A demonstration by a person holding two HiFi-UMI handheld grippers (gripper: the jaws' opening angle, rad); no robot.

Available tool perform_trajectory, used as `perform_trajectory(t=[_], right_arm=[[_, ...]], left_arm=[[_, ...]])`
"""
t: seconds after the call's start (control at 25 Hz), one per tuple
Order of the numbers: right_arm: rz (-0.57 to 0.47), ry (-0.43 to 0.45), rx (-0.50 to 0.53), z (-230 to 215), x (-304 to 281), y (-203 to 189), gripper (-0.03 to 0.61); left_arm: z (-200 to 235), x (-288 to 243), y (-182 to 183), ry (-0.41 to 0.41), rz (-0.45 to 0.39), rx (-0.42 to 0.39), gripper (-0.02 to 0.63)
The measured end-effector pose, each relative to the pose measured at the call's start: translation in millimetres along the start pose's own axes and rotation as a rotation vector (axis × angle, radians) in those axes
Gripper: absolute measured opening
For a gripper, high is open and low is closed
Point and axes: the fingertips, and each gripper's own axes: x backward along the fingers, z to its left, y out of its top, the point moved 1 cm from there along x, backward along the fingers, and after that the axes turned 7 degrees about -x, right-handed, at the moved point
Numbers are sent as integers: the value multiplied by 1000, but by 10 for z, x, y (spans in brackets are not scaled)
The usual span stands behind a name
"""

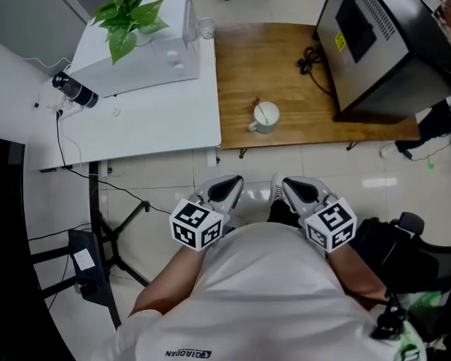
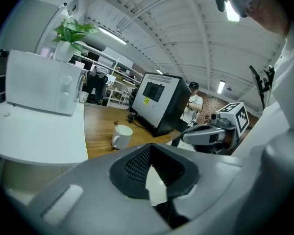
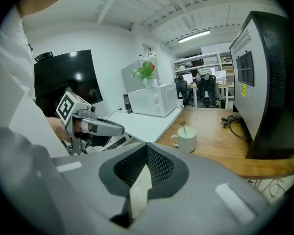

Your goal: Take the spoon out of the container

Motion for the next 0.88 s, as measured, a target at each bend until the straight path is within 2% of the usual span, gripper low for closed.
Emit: perform_trajectory(t=[0.4,0.72,0.88], right_arm=[[28,84,32,-925,-249,552,8],[57,157,63,-1478,-370,787,8],[60,171,61,-1660,-440,798,8]], left_arm=[[406,-801,550,100,-11,14,5],[682,-1211,796,204,-11,25,5],[782,-1321,890,239,-10,6,5]])
